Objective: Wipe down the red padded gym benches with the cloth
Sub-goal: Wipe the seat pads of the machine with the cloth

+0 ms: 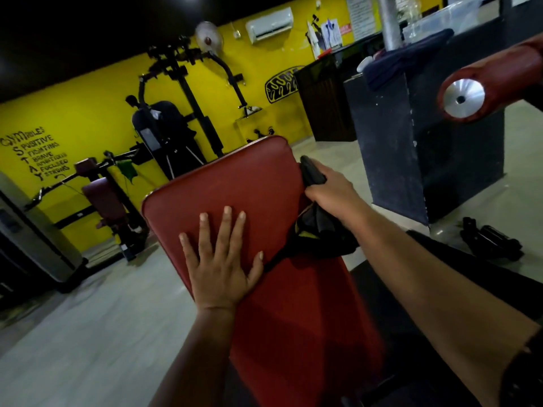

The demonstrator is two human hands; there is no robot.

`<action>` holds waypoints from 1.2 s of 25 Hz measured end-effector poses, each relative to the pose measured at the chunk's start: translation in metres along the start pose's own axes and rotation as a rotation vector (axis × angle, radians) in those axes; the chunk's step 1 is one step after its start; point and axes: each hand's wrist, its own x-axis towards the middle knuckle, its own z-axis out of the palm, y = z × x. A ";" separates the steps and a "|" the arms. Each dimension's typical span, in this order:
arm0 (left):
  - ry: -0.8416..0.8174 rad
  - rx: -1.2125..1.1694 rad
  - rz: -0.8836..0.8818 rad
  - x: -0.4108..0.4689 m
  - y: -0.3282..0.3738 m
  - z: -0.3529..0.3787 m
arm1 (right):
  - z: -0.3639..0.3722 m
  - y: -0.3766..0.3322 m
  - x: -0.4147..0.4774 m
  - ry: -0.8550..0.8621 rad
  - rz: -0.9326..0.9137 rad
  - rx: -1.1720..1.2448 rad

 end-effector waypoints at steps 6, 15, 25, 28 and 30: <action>-0.050 0.038 -0.122 -0.007 0.005 0.001 | 0.015 -0.026 0.007 0.144 -0.146 -0.291; -0.048 -0.001 -0.130 -0.006 0.004 0.001 | 0.017 -0.050 0.027 0.330 -0.276 -0.334; 0.083 -0.053 -0.269 -0.012 0.003 0.003 | 0.025 -0.070 0.028 0.479 -0.316 -0.365; 0.092 -0.110 -0.321 -0.013 0.005 0.003 | 0.036 -0.079 0.017 0.388 -0.601 -0.720; 0.090 -0.132 -0.316 -0.012 0.005 0.003 | 0.034 -0.086 0.020 0.388 -0.582 -0.798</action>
